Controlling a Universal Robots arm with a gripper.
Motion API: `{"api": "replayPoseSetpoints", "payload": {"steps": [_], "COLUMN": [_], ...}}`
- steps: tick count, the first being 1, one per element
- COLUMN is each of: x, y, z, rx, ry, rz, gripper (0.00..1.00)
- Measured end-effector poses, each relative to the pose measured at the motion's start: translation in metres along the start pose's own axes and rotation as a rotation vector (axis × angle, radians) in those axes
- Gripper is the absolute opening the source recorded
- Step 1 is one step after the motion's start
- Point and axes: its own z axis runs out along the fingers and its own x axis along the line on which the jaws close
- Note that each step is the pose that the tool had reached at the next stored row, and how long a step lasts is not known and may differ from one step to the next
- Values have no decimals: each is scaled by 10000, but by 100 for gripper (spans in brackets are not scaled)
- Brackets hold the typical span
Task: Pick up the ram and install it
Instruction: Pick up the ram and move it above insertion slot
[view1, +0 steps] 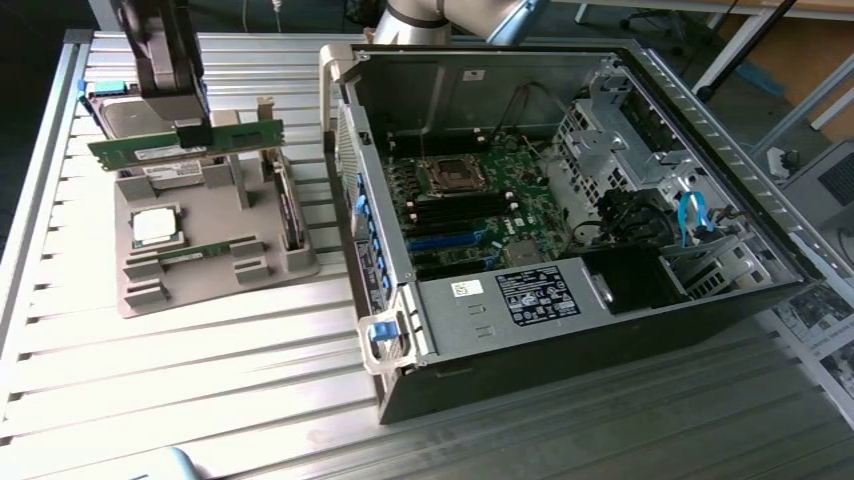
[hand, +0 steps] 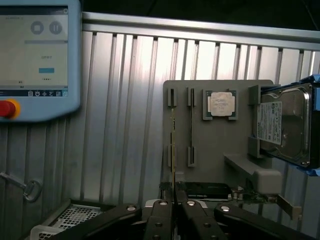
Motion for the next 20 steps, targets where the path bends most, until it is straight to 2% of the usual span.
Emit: {"api": "replayPoseSetpoints", "payload": {"steps": [16,20], "x": [15,20], "y": [-153,-201], "z": [-1,-2], "rx": [-28,-39], "ry": [277,379], "rz": [38,47], "gripper": [13,13]}}
